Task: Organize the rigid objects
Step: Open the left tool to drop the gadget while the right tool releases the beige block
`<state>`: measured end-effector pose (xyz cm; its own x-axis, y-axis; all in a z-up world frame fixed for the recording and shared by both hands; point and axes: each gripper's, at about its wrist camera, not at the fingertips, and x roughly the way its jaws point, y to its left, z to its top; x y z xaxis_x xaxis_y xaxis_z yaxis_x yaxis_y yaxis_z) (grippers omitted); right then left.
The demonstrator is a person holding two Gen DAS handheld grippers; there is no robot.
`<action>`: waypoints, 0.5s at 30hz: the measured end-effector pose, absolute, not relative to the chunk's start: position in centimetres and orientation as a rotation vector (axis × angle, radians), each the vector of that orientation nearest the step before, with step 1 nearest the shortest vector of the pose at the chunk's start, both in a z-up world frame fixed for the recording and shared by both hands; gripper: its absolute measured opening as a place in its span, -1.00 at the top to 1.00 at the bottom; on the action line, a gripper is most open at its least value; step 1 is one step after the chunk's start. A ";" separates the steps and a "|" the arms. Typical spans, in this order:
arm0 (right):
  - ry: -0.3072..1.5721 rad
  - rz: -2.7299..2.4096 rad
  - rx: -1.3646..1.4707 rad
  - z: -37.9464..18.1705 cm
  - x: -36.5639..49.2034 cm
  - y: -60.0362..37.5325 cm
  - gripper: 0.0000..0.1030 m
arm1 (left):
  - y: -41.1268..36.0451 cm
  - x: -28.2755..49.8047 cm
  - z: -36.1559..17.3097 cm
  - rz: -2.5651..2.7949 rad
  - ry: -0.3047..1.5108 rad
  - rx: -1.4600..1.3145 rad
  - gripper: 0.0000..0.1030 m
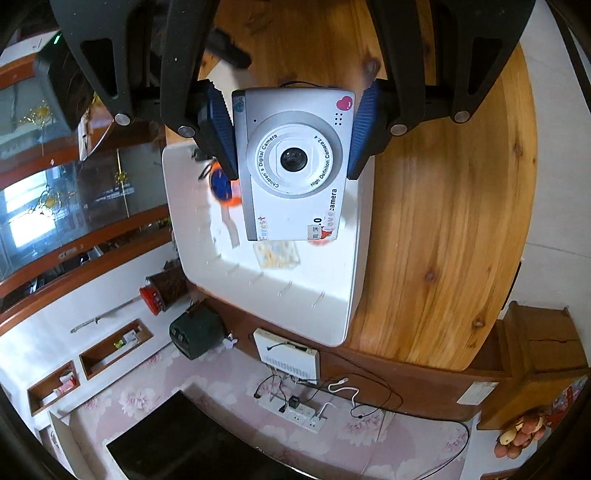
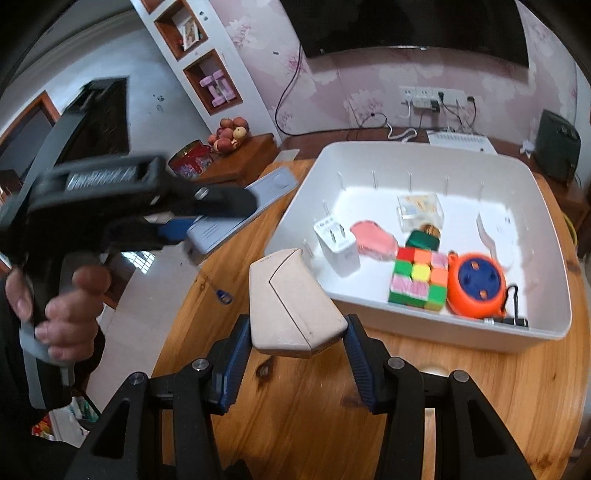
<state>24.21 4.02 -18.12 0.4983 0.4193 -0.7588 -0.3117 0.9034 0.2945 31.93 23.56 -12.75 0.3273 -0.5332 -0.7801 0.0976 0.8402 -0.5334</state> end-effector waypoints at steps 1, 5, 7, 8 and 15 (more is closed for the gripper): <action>0.945 0.444 0.115 -18.2 24.4 4.2 0.02 | 23.4 32.6 -12.7 -0.435 1.166 -0.433 -0.17; 0.939 0.430 0.090 -18.7 25.5 4.4 0.02 | 23.0 34.7 -13.3 -0.449 1.155 -0.462 -0.17; 0.948 0.413 0.085 -19.3 26.4 4.5 0.02 | 22.7 35.9 -13.8 -0.451 1.154 -0.466 -0.17; 0.950 0.406 0.082 -19.5 26.8 4.5 0.02 | 22.5 36.4 -14.0 -0.451 1.153 -0.466 -0.17; 0.974 0.362 0.065 -21.0 28.9 4.9 0.02 | 21.2 39.2 -16.1 -0.448 1.190 -0.470 -0.17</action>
<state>28.86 4.95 -20.96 0.5069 0.3289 -0.7968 -0.2707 0.9383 0.2151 39.23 21.21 -16.09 0.3081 -0.5620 -0.7676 0.0830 0.8197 -0.5668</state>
